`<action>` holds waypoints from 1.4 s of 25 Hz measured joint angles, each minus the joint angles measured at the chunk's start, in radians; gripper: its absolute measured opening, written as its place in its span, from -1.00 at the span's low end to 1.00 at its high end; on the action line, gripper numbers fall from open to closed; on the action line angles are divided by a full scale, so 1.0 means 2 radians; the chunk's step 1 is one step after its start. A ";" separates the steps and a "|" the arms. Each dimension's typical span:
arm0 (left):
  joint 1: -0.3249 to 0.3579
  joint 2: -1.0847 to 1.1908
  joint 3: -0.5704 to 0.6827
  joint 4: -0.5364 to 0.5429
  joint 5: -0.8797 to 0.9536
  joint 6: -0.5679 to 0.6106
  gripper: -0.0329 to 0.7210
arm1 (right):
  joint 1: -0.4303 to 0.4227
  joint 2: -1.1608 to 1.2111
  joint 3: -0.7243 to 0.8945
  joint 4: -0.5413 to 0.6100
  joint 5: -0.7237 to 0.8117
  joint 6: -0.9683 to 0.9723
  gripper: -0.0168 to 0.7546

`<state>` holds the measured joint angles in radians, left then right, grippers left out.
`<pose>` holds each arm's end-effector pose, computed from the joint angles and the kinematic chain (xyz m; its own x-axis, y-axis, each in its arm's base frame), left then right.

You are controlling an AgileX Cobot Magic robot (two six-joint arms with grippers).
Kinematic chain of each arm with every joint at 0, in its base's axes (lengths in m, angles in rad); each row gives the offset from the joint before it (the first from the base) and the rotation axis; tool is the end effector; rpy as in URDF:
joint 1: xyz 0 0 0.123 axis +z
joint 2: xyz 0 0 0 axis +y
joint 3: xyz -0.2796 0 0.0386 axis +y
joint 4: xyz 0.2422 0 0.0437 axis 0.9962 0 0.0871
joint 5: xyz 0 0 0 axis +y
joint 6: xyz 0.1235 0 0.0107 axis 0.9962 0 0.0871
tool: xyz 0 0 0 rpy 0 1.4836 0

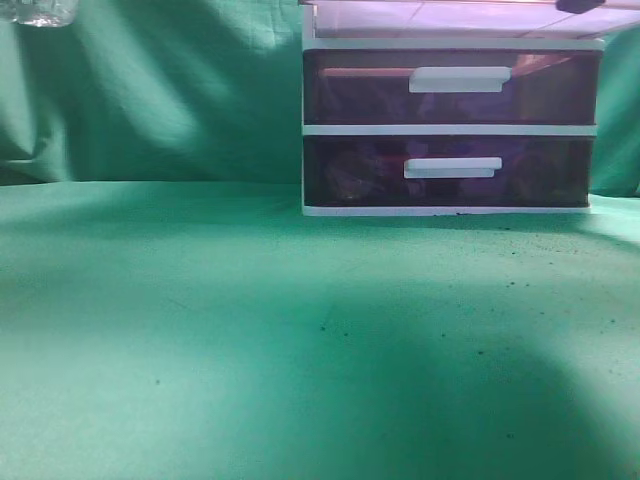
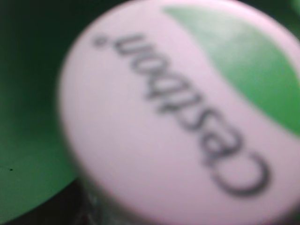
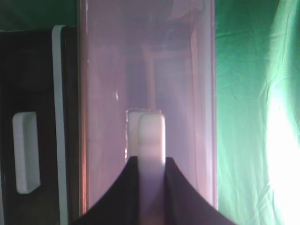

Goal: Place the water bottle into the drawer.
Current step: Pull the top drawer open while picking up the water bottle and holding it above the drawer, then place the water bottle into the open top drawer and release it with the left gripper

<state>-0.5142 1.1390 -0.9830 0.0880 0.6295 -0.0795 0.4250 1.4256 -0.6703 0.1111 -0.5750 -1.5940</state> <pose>0.2287 -0.1218 0.3191 -0.5623 0.3081 -0.7674 0.4520 0.8916 0.0268 0.3012 0.1281 0.2591 0.3499 -0.9346 -0.0640 -0.1120 0.0261 -0.9934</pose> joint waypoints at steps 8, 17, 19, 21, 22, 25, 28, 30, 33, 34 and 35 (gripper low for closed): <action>0.000 0.000 -0.014 -0.021 0.007 0.001 -0.14 | 0.003 -0.005 0.006 0.025 -0.002 -0.038 -0.71; -0.019 0.039 -0.232 -0.123 -0.073 0.093 -0.14 | 0.003 -0.008 0.006 0.030 0.012 -0.039 -0.71; -0.034 0.075 -0.286 -0.136 -0.082 0.104 -0.14 | 0.003 -0.008 0.006 0.031 0.014 -0.039 -0.71; -0.052 0.119 -0.338 -0.143 -0.085 0.108 -0.14 | 0.003 -0.008 0.006 0.031 0.015 -0.039 -0.71; -0.061 0.146 -0.357 -0.145 -0.085 0.109 -0.14 | 0.003 -0.008 0.006 0.031 0.015 -0.039 -0.71; -0.075 0.222 -0.409 -0.148 -0.082 0.115 -0.14 | 0.003 -0.008 0.006 0.033 0.016 -0.039 -0.71; -0.075 0.285 -0.441 -0.142 -0.079 0.119 -0.14 | 0.003 -0.008 0.006 0.034 0.018 -0.036 -0.71; -0.075 0.320 -0.453 -0.124 -0.079 0.125 -0.14 | 0.003 -0.008 0.006 0.034 0.018 -0.034 -0.71; -0.075 0.357 -0.462 -0.102 -0.079 0.128 -0.14 | 0.003 -0.008 0.006 0.034 0.019 -0.032 -0.71; -0.074 0.366 -0.463 -0.100 -0.079 0.127 -0.14 | 0.003 -0.008 0.006 0.034 0.019 -0.032 -0.71; -0.073 0.372 -0.463 -0.099 -0.077 0.124 -0.14 | 0.003 -0.008 0.006 0.035 0.019 -0.032 -0.71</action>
<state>-0.6600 1.8834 -1.9087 -0.1104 0.4745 0.1688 0.4308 1.4099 -0.6574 0.1810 -0.5370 -1.6579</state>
